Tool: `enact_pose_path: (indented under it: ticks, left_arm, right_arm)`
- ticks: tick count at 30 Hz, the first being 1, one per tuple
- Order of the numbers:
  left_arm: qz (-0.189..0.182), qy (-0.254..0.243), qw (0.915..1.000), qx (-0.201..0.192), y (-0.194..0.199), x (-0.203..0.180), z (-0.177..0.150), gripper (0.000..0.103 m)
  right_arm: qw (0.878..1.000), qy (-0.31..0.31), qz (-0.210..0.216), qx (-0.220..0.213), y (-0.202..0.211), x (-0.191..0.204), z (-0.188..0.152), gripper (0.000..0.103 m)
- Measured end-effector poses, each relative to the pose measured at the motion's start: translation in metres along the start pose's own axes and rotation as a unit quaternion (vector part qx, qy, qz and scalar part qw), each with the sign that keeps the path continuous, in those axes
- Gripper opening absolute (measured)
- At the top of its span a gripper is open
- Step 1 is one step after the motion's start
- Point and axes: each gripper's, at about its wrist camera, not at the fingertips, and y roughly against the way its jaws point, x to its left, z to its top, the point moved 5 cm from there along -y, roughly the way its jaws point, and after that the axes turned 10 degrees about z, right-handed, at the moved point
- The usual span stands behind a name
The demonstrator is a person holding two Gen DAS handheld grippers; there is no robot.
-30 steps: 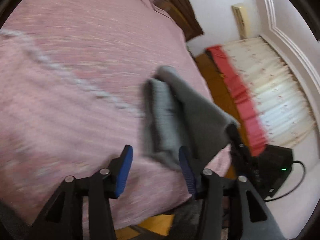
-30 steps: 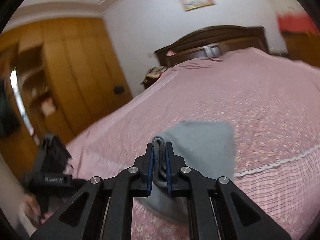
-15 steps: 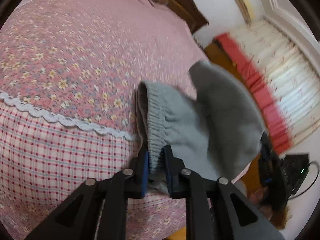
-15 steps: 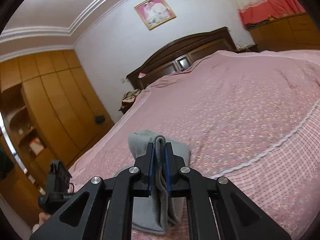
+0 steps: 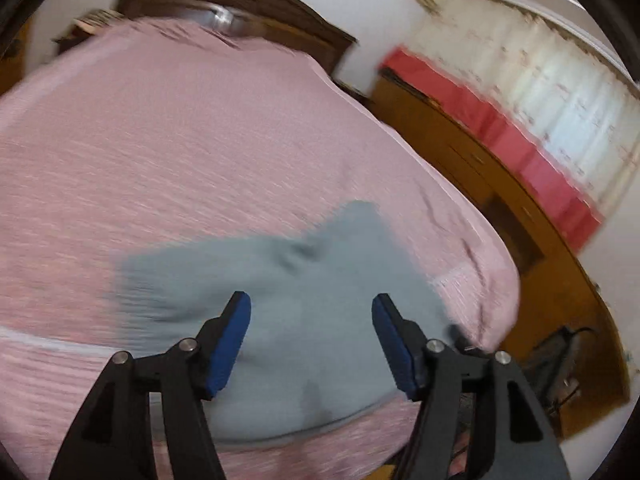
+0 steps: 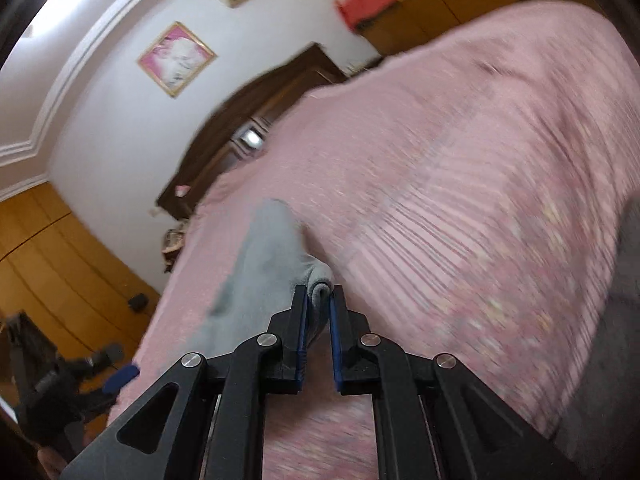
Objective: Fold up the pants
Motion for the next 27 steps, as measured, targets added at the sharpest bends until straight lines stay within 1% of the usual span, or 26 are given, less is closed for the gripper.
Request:
enact_pose_path:
  ticks: [1,2,3,5,6,7,8,10,12,13,15,17,19,20,22,23,24,25,27]
  left_arm:
    - [-0.005,-0.009,0.9999,0.007,-0.007,-0.007,-0.005,0.065]
    - [-0.004,-0.022,0.9997,0.014,-0.023,-0.022,-0.011,0.066]
    - [0.007,-0.030,0.9993,0.023,-0.034,-0.028,-0.019,0.066]
    - [0.033,-0.046,0.9972,0.049,-0.051,-0.035,-0.038,0.065]
    - [0.044,-0.055,0.9964,0.047,-0.056,-0.037,-0.044,0.065]
    - [0.056,-0.074,0.9952,0.030,-0.056,-0.037,-0.057,0.065]
    - [0.066,-0.089,0.9936,0.023,-0.050,-0.042,-0.061,0.065]
    - [0.082,-0.110,0.9904,0.020,-0.046,-0.045,-0.067,0.065]
    - [0.087,-0.116,0.9892,0.019,-0.050,-0.049,-0.067,0.066]
    - [0.087,-0.116,0.9893,0.018,-0.053,-0.052,-0.070,0.066]
    - [0.081,-0.110,0.9904,0.018,-0.060,-0.055,-0.065,0.066]
    - [0.075,-0.103,0.9917,0.016,-0.056,-0.047,-0.065,0.066]
    - [0.070,-0.099,0.9925,0.015,-0.053,-0.044,-0.066,0.066]
    - [0.069,-0.099,0.9926,0.015,-0.052,-0.044,-0.065,0.066]
    - [0.069,-0.101,0.9924,0.016,-0.049,-0.043,-0.066,0.066]
    - [0.068,-0.099,0.9926,0.016,-0.043,-0.039,-0.065,0.066]
    - [0.065,-0.097,0.9931,0.016,-0.043,-0.038,-0.065,0.066]
    - [0.062,-0.094,0.9935,0.016,-0.042,-0.036,-0.064,0.066]
    - [0.056,-0.088,0.9944,0.016,-0.039,-0.033,-0.065,0.066]
  right_arm:
    - [1.000,-0.016,-0.011,0.008,-0.001,-0.010,-0.005,0.011]
    - [0.999,-0.033,-0.012,0.010,-0.001,-0.017,-0.009,0.012]
    - [0.998,-0.053,-0.014,0.008,0.002,-0.025,-0.012,0.012]
    - [0.998,-0.069,-0.013,-0.002,0.010,-0.032,-0.014,0.012]
    - [0.998,-0.068,-0.005,-0.001,0.010,-0.034,-0.012,0.013]
    - [0.998,-0.067,0.002,0.003,0.009,-0.035,-0.010,0.016]
    - [0.997,-0.070,0.010,0.005,0.010,-0.039,-0.010,0.018]
    - [0.995,-0.091,0.041,0.006,0.008,-0.047,-0.006,0.026]
    - [0.987,-0.122,0.100,0.001,0.007,-0.054,-0.004,0.045]
    - [0.985,-0.129,0.119,-0.001,0.008,-0.054,-0.003,0.050]
    - [0.981,-0.129,0.142,0.002,0.003,-0.053,0.001,0.065]
    - [0.981,-0.113,0.160,0.011,-0.006,-0.047,0.006,0.069]
    - [0.982,-0.097,0.162,0.021,-0.017,-0.044,0.010,0.069]
    - [0.982,-0.095,0.160,0.025,-0.021,-0.043,0.012,0.067]
    - [0.984,-0.087,0.154,0.027,-0.022,-0.045,0.016,0.046]
    - [0.985,-0.089,0.146,0.029,-0.022,-0.048,0.017,0.023]
    - [0.984,-0.104,0.143,0.034,-0.022,-0.054,0.017,0.018]
    - [0.979,-0.125,0.155,0.036,-0.026,-0.056,0.016,0.018]
    - [0.975,-0.150,0.161,0.033,-0.025,-0.063,0.015,0.017]
